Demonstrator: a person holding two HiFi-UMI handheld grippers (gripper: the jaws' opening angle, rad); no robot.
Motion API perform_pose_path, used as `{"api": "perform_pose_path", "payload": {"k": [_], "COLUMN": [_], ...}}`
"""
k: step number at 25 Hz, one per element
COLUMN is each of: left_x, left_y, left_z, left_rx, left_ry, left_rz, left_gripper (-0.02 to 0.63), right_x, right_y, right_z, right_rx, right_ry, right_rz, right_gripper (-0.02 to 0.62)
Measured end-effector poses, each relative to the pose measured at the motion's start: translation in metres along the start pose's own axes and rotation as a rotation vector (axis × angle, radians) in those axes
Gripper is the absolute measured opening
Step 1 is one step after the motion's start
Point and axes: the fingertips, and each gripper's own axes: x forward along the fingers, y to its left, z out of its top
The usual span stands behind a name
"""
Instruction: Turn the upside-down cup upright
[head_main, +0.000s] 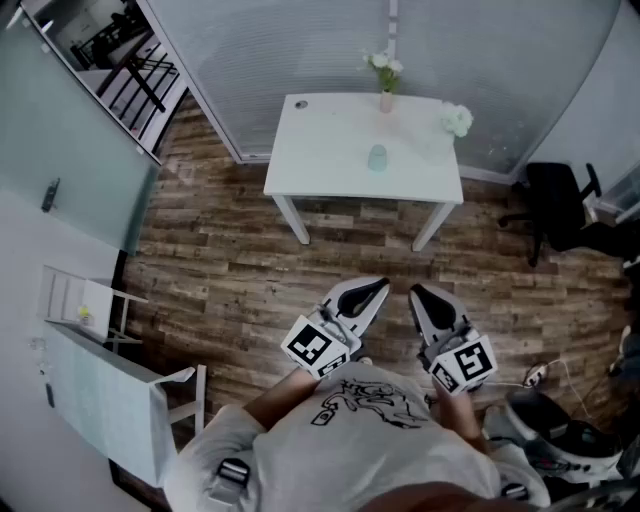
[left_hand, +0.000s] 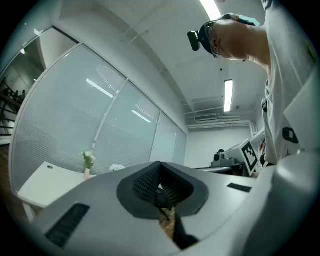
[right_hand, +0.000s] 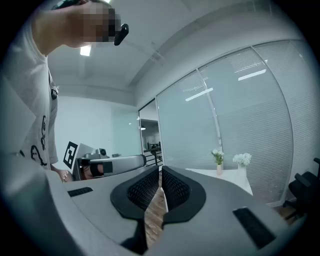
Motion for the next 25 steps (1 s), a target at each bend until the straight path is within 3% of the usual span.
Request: {"api": "perform_pose_path", "payload": {"k": [4,25], "left_x": [0.001,0.000], "left_y": [-0.002,-0.011], "left_z": [0.005,-0.007], "left_rx": [-0.008,-0.007], "left_ry": [-0.035,-0.015], "left_rz": [0.006,0.040], "left_gripper": [0.003,0.003], "right_x": [0.001,-0.014], "right_y": [0.003,0.003], "right_z": [-0.003,-0.012], "right_rx": [0.001,0.001], "right_ry": [0.002,0.022], "right_rz": [0.017,0.053], "right_gripper": [0.046,0.048]}}
